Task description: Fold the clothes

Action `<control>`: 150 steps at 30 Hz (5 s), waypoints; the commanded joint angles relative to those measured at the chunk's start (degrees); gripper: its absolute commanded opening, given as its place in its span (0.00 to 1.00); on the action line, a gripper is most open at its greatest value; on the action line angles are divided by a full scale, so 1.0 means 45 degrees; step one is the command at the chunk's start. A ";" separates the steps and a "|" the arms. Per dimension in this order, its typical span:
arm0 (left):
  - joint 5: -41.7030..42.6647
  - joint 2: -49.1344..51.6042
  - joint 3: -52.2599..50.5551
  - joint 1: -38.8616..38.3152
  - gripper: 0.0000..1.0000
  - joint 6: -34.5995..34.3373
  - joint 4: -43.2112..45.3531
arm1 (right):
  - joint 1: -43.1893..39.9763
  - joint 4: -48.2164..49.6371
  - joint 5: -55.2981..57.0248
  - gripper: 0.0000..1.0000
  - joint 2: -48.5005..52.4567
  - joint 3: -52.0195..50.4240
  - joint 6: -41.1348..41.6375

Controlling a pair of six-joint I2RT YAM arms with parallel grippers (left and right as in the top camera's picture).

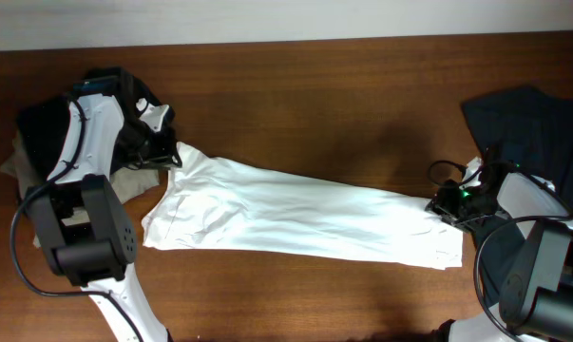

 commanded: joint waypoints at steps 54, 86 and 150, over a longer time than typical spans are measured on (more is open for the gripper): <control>-0.0364 -0.2725 -0.5819 -0.1909 0.01 -0.0058 0.2905 | 0.0748 0.0865 -0.0078 0.04 0.0092 -0.0947 0.4993; 0.0627 -0.7344 -0.6368 0.0083 0.53 -0.0971 0.5756 | 0.0345 -0.2249 -0.4794 0.04 0.5139 0.3881 -0.5391; 0.1243 -0.1132 -0.8330 -0.3395 0.01 -0.2210 0.6271 | 0.5552 -0.4896 -0.1394 0.39 0.1700 0.6339 -0.1282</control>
